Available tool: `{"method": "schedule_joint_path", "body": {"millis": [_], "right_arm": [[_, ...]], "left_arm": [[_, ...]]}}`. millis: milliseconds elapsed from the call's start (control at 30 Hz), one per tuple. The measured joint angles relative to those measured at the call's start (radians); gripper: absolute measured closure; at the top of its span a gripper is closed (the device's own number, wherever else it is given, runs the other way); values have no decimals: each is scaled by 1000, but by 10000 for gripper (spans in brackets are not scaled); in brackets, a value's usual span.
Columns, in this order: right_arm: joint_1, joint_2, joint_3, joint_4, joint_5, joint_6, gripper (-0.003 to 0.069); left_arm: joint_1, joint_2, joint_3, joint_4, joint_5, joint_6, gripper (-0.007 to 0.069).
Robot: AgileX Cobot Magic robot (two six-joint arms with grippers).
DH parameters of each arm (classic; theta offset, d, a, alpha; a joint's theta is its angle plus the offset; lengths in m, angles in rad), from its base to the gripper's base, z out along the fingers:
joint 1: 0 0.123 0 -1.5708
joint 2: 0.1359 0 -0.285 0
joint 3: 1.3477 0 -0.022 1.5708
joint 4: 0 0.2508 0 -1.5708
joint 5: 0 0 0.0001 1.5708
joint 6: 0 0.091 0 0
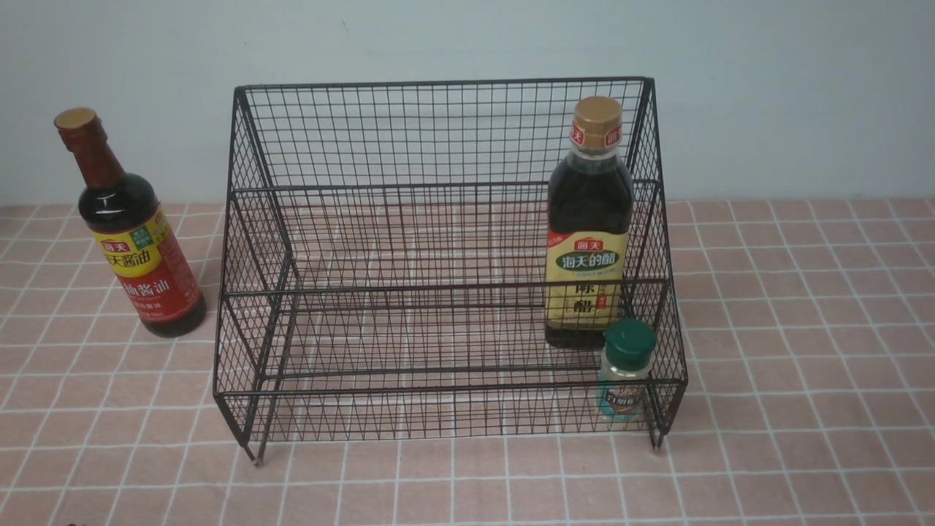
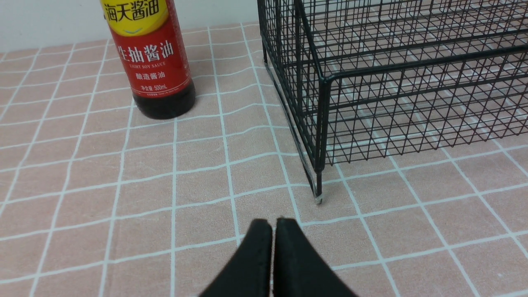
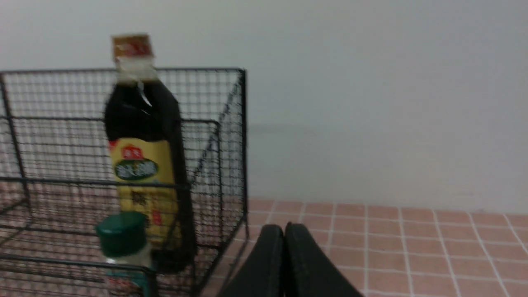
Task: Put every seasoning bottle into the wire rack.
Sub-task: Use the left arm to grab the condiment bottle closest to it
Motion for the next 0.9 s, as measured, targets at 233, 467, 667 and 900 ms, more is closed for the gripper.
{"method": "schedule_joint_path", "body": {"millis": [233, 467, 667, 900], "right_arm": [[-78, -34, 1, 0, 191, 10, 672], [-78, -34, 1, 11, 300, 11, 673], [-62, -51, 0, 15, 300, 11, 673], [-137, -73, 0, 111, 305, -106, 673]], "left_arm": [[0, 0, 0, 0, 0, 0, 631], [0, 0, 0, 0, 0, 0, 631], [0, 0, 0, 0, 0, 0, 631], [0, 0, 0, 0, 0, 0, 631]]}}
